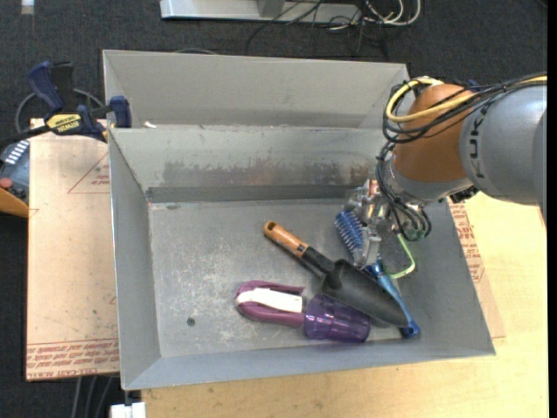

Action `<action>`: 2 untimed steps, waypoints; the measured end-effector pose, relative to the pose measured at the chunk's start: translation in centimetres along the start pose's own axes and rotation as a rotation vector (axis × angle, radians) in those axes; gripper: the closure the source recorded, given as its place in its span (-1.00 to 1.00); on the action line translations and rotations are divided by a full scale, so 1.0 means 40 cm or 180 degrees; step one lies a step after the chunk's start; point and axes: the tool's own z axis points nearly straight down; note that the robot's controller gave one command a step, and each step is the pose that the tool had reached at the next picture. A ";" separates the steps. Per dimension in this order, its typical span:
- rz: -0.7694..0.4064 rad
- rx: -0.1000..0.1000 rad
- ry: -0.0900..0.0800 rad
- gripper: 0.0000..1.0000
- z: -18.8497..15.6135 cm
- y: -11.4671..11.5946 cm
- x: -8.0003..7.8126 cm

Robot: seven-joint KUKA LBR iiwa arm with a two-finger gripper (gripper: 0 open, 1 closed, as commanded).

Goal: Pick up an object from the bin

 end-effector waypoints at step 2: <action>-0.0003 0.0002 0.0000 1.00 0.000 0.000 0.000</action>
Offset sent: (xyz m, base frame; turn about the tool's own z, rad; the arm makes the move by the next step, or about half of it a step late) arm 0.0000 0.0000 0.0000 0.0000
